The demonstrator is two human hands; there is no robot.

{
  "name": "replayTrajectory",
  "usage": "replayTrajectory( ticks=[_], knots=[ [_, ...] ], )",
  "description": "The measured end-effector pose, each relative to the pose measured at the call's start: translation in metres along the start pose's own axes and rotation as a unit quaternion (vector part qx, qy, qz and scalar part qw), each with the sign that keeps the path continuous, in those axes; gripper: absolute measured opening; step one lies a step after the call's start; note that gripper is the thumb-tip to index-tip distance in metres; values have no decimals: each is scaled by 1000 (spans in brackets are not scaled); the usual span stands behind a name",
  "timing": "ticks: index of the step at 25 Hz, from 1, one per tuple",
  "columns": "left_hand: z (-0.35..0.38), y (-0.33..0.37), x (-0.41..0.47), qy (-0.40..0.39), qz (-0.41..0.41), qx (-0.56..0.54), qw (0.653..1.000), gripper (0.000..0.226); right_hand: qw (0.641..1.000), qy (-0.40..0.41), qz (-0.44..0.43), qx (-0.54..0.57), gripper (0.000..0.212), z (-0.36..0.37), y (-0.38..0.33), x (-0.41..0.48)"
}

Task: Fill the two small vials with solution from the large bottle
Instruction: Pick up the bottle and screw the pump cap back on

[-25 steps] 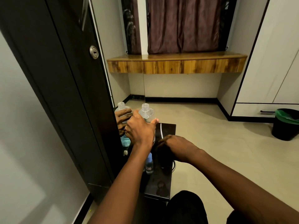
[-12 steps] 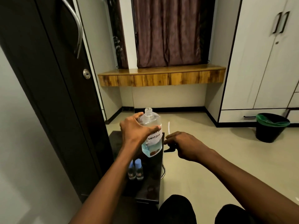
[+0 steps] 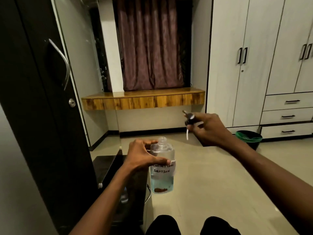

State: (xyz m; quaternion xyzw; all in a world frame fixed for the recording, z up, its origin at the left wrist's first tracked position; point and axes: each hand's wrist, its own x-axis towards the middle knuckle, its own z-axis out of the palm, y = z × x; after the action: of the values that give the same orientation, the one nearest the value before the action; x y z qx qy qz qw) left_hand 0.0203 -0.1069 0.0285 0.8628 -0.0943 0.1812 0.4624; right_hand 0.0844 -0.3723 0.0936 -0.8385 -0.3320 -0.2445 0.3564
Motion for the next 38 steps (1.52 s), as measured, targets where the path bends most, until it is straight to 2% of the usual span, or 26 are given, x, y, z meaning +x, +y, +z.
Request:
replayTrajectory(
  ticks=[2, 5, 9, 14, 19, 28, 31, 34, 38],
  knots=[
    [12, 7, -4, -24, -13, -27, 999, 79, 997, 69, 8, 15, 32, -29, -11, 8],
    [22, 15, -6, -41, -5, -37, 998, 80, 984, 125, 37, 120, 31, -64, -29, 18],
    [20, 24, -6, -49, 9, -28, 998, 68, 971, 135, 34, 196, 31, -86, -51, 23],
    [14, 30, -6, -46, 19, -1, 999, 71, 961, 132, 15, 242, 29, -90, -65, 29],
    [5, 35, -6, -40, 29, 0, 999, 74, 969, 62, 2, 241, 29, -78, -68, 30],
    [-6, 63, -10, -15, 64, -27, 997, 86, 963, -147, 14, 225, 32, -34, -71, 19],
    [-11, 74, -11, -16, 60, -42, 997, 74, 946, -211, 15, 244, 32, -26, -71, 14],
    [-15, 81, -11, -11, 55, -49, 997, 65, 936, -215, 6, 280, 36, -25, -68, 9],
    [-16, 84, -13, 11, 63, -34, 997, 78, 940, -203, 16, 275, 37, -27, -66, 0]
  ],
)
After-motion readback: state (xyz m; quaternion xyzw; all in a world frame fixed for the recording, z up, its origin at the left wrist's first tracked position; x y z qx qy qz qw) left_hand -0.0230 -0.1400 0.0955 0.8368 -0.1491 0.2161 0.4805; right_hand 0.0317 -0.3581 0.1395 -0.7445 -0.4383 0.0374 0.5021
